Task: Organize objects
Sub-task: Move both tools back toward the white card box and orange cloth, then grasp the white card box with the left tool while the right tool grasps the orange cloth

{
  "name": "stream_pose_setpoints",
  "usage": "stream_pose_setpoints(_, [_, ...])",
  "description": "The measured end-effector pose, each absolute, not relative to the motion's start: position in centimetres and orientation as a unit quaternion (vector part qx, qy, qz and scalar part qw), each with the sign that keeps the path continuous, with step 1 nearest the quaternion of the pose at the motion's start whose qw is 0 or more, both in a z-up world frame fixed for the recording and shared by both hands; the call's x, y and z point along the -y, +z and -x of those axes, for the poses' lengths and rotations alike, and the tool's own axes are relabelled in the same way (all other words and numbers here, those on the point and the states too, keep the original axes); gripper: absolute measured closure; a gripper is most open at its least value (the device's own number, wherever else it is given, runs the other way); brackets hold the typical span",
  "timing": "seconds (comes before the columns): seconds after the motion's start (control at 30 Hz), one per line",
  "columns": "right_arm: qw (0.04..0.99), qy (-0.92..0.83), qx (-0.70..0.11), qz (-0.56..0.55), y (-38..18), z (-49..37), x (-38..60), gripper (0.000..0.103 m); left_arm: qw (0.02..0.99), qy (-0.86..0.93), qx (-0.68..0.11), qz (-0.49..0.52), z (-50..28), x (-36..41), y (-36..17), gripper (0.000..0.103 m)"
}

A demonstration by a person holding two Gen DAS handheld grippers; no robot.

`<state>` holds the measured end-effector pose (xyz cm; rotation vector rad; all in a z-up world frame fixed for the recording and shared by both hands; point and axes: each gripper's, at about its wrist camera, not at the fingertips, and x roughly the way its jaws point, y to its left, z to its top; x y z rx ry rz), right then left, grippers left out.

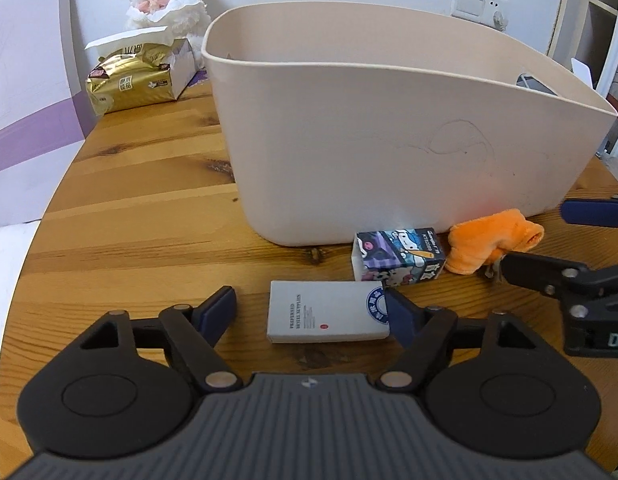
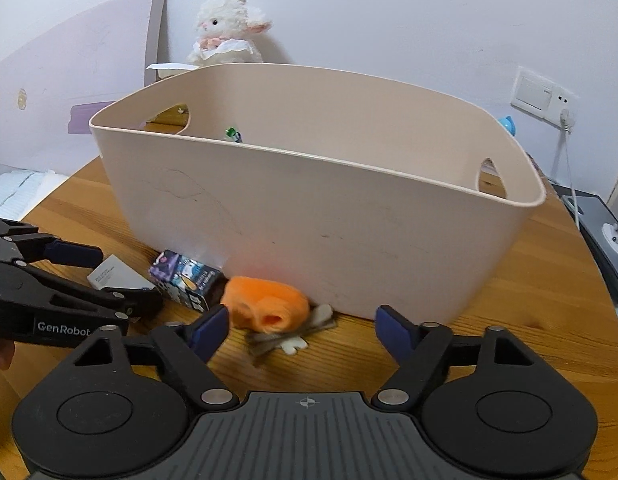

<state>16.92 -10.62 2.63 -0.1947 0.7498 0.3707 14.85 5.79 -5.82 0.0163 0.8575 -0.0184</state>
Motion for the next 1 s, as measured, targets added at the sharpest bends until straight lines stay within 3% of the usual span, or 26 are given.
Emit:
stream_pose_setpoints(0.17, [0.904,0.186,-0.373,0.097,2.1,-17.5,9.8,0.060,0.912,-0.014,-0.410,-0.009,-14.5,-5.9,-5.7,0.036])
stream_pose_setpoints(0.23, [0.903,0.187,-0.374,0.101,2.0,-17.5,9.6,0.086,0.913,-0.016,-0.407,-0.010,-14.4,-5.9,-5.8,0.040])
stream_pose_setpoints(0.33, [0.900,0.195,-0.378,0.095,2.1,-17.5,9.6,0.092,0.914,-0.020,-0.405,-0.013,-14.1,-5.7,-5.7,0.042])
stream_pose_setpoints(1.0, [0.927,0.193,-0.312,0.078,8.6,-12.2,13.8,0.094,0.933,0.001,-0.358,-0.026,-10.2,-4.4,-1.4,0.043])
